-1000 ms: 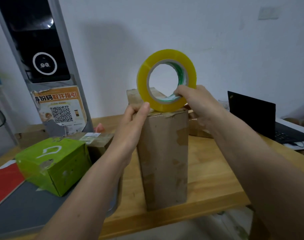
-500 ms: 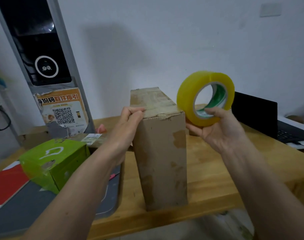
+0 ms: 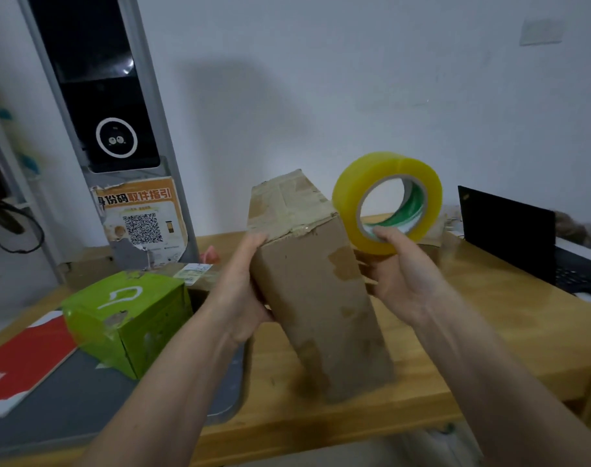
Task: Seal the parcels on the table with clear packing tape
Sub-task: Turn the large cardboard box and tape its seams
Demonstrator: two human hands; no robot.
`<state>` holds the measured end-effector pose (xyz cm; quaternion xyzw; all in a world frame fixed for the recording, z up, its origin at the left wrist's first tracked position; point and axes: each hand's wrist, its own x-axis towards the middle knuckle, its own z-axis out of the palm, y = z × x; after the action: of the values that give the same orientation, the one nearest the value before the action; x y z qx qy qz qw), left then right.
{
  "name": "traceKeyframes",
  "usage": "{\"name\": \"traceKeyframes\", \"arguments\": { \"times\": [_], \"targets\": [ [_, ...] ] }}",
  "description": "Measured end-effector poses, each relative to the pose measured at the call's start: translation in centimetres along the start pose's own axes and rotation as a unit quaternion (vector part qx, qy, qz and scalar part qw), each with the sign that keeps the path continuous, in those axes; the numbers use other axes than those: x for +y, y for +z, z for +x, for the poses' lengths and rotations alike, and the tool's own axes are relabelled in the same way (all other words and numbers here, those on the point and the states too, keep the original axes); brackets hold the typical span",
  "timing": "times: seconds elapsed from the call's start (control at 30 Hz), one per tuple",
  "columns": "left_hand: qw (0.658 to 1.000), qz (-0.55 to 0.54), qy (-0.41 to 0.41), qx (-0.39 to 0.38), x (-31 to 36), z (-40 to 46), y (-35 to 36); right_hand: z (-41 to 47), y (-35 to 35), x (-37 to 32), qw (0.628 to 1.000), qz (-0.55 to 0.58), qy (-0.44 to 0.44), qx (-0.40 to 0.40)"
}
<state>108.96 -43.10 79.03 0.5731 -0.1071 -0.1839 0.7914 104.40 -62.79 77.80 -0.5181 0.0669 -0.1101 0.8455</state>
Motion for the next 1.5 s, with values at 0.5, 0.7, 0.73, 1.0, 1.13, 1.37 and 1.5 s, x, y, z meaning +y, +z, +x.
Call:
{"name": "traceKeyframes", "arguments": {
  "times": [0.5, 0.7, 0.73, 1.0, 1.13, 1.37, 1.5],
  "targets": [
    [0.959, -0.211, -0.114, 0.153, -13.0, 3.5, -2.4, 3.7, 2.2, 4.2, 0.912, -0.386, -0.123, 0.06],
    [0.98, 0.114, 0.001, 0.165, -13.0, 2.8, -3.6, 4.4, 2.1, 7.8, 0.887, -0.442, -0.129, 0.033],
    [0.984, 0.116, 0.042, 0.127, -12.6, 2.7, -3.9, 4.4, 2.1, 7.9, 0.888, -0.438, -0.135, 0.035],
    [0.953, 0.272, 0.127, 0.023, -11.8, 4.4, -5.4, 4.6, 1.5, 8.0, 0.918, -0.346, -0.163, 0.104],
    [0.936, 0.325, 0.137, 0.003, -11.9, 4.7, -5.5, 4.4, 1.0, 7.2, 0.955, -0.183, -0.133, 0.192],
    [0.947, 0.288, 0.139, 0.042, -12.6, 3.1, -7.7, 3.9, -0.4, 6.9, 0.932, -0.296, -0.121, 0.172],
    [0.79, 0.573, 0.071, 0.205, -13.3, 3.8, -13.1, 2.4, 0.2, 7.0, 0.908, -0.354, -0.134, 0.179]
  ]
}}
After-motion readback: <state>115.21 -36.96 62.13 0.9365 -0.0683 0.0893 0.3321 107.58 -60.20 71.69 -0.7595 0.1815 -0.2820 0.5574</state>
